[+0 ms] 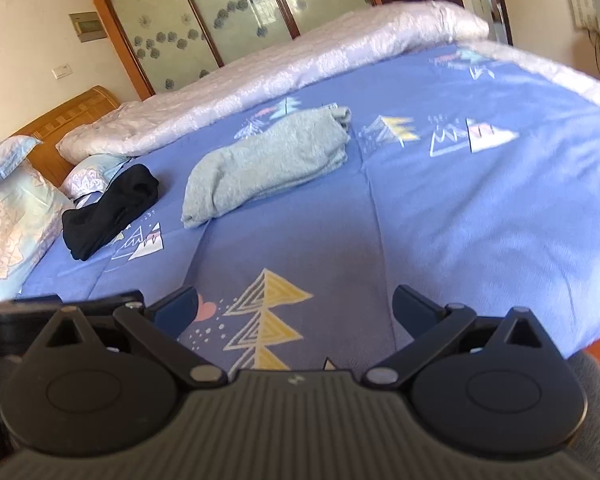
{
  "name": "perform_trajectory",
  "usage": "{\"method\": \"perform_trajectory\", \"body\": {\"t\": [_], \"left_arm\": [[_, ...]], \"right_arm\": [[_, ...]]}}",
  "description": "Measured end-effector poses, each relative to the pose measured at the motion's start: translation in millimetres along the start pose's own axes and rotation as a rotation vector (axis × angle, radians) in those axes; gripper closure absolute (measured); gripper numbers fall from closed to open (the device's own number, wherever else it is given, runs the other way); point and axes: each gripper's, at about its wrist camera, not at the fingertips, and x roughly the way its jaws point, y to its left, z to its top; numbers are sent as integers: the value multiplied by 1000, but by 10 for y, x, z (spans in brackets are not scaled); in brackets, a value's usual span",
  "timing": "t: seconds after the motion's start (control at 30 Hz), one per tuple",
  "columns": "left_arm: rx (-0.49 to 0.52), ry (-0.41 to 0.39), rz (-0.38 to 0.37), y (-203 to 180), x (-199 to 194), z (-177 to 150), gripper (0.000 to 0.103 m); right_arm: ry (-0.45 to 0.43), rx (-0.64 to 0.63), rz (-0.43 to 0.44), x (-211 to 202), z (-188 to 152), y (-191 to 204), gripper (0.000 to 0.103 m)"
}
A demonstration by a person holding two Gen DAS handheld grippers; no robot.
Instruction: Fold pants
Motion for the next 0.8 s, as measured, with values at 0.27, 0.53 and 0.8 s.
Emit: {"method": "perform_trajectory", "body": {"t": [0.27, 0.53, 0.8], "left_arm": [[-10, 30, 2, -45, 103, -26, 0], [6, 54, -4, -80, 156, -67, 0], [21, 76, -16, -106, 216, -79, 0]], "right_arm": [[43, 10, -7, 94, -31, -59, 0], [66, 50, -7, 107, -24, -180, 0], [80, 46, -3, 106, -23, -213, 0]]}}
